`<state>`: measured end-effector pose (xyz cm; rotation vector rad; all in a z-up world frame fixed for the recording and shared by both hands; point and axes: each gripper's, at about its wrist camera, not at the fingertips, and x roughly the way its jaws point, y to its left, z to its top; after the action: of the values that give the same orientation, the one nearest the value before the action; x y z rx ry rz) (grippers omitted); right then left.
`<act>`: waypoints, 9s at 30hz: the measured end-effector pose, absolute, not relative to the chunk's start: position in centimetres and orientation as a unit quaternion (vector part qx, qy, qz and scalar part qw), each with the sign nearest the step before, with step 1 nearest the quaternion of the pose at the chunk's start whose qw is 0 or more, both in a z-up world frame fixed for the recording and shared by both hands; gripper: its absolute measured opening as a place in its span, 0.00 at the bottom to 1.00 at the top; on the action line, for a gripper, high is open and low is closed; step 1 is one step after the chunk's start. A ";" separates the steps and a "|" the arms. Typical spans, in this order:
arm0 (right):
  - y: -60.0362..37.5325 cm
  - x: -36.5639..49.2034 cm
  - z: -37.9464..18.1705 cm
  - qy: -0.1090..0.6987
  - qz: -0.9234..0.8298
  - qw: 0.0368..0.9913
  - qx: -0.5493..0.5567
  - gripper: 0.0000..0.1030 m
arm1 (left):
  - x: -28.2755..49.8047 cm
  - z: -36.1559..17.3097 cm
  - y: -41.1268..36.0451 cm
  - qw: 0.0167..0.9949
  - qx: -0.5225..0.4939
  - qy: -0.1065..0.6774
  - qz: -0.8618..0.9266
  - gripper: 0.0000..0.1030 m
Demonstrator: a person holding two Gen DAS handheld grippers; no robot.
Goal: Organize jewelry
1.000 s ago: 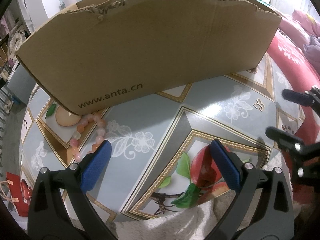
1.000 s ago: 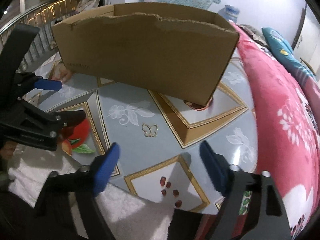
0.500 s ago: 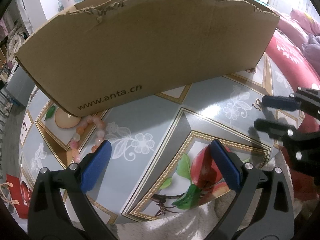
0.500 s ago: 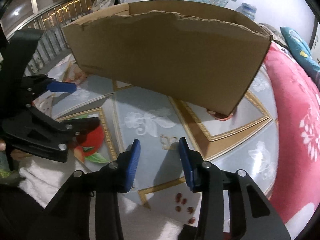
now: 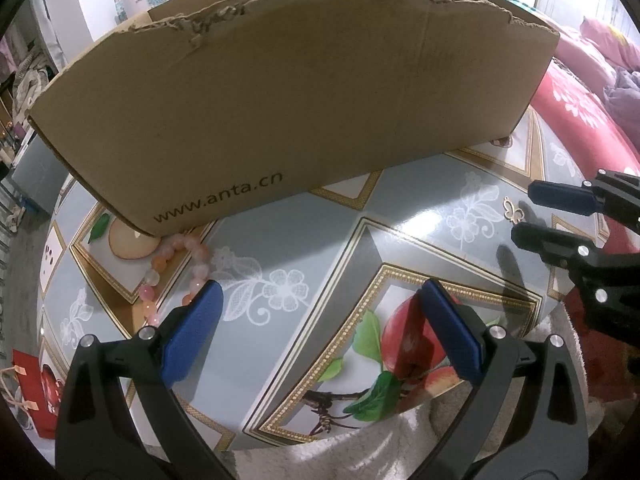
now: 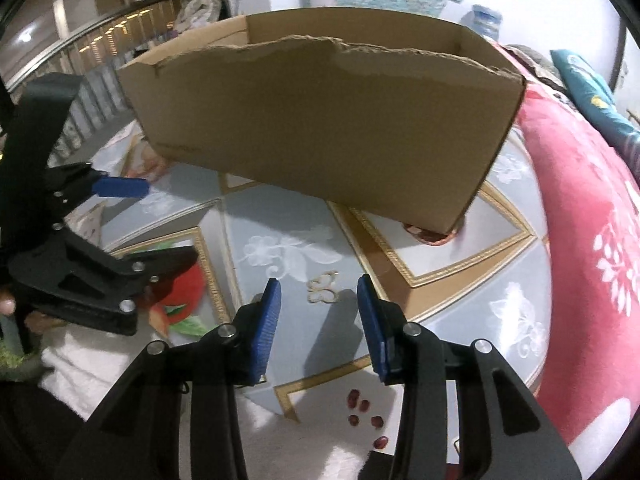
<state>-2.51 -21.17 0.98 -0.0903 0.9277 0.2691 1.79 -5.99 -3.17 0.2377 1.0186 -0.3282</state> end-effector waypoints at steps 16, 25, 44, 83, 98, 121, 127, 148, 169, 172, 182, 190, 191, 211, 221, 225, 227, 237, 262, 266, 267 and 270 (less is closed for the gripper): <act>-20.3 -2.7 0.2 0.435 0.117 0.891 -0.055 0.21 | 2.1 -3.3 -6.1 0.854 0.113 0.484 -0.156 0.93; -20.7 -2.5 0.3 0.437 0.128 0.890 -0.034 0.13 | 2.1 -3.3 -6.2 0.854 0.113 0.483 -0.156 0.93; -21.6 -2.9 2.2 0.417 0.125 0.900 -0.010 0.13 | 1.4 -2.1 -4.3 0.870 0.073 0.450 -0.187 0.92; -23.0 -2.8 6.4 0.359 0.151 0.920 0.045 0.13 | 1.5 4.2 3.6 0.901 0.025 0.398 -0.170 0.08; -25.0 3.5 14.5 0.298 0.206 0.932 0.009 0.13 | 9.5 16.2 -2.2 0.853 -0.047 0.374 -0.362 0.08; -22.8 10.2 10.8 0.430 0.241 0.860 -0.130 0.27 | 27.3 3.8 -16.9 0.716 0.022 0.589 -0.374 0.08; -24.5 9.2 12.0 0.417 0.225 0.876 -0.097 0.27 | 27.2 3.1 -18.3 0.704 0.023 0.595 -0.388 0.08; -30.5 9.4 12.1 0.416 0.148 0.893 0.089 0.45 | 18.0 13.2 -4.7 0.826 -0.026 0.462 -0.322 0.72; -29.4 7.8 7.1 0.517 0.160 0.810 0.226 0.48 | 14.9 3.6 6.5 0.801 -0.209 0.524 -0.201 0.85; -29.5 6.6 7.4 0.513 0.159 0.811 0.233 0.47 | 14.0 3.6 6.4 0.797 -0.208 0.531 -0.201 0.85; -31.7 2.3 6.8 0.509 0.142 0.809 0.259 0.48 | 7.2 4.2 7.5 0.790 -0.204 0.525 -0.244 0.85; -28.2 -3.3 11.4 0.438 0.087 0.888 0.106 0.77 | 1.0 10.0 7.4 0.901 -0.096 0.392 -0.162 0.91; -27.2 -3.9 11.4 0.435 0.080 0.893 0.083 0.79 | 0.2 10.3 7.0 0.908 -0.082 0.383 -0.151 0.91; -20.8 -3.6 8.8 0.451 0.014 0.891 0.046 0.94 | -1.1 7.9 0.2 0.907 0.017 0.420 -0.040 0.92; -19.9 -2.0 7.7 0.474 0.007 0.878 0.060 0.94 | 0.4 5.3 -2.1 0.872 0.001 0.488 -0.032 0.92; -19.5 -1.7 7.3 0.480 0.007 0.876 0.054 0.94 | 0.9 5.2 -2.4 0.869 0.004 0.494 -0.027 0.92; -19.6 -1.6 7.3 0.480 0.004 0.875 0.055 0.94 | 1.0 5.2 -2.5 0.869 0.005 0.495 -0.027 0.92; -20.0 -0.9 6.5 0.487 -0.002 0.871 0.059 0.94 | 1.3 5.0 -2.6 0.865 0.012 0.501 -0.019 0.92; -20.1 -0.4 5.9 0.503 -0.003 0.862 0.058 0.94 | 1.6 4.8 -3.1 0.858 0.022 0.512 -0.017 0.92; -20.0 -0.5 5.9 0.504 -0.003 0.861 0.059 0.94 | 1.6 4.8 -3.1 0.858 0.022 0.513 -0.018 0.92; -20.0 -0.5 5.9 0.505 -0.003 0.861 0.058 0.94 | 1.6 4.7 -3.0 0.858 0.022 0.514 -0.018 0.92; -20.0 -0.5 5.8 0.506 -0.004 0.861 0.058 0.94 | 1.6 4.7 -3.0 0.857 0.021 0.515 -0.018 0.92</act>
<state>-0.49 -19.98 5.84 0.1212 1.0617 -0.0082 1.64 -3.05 4.72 0.0449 1.0822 -0.0379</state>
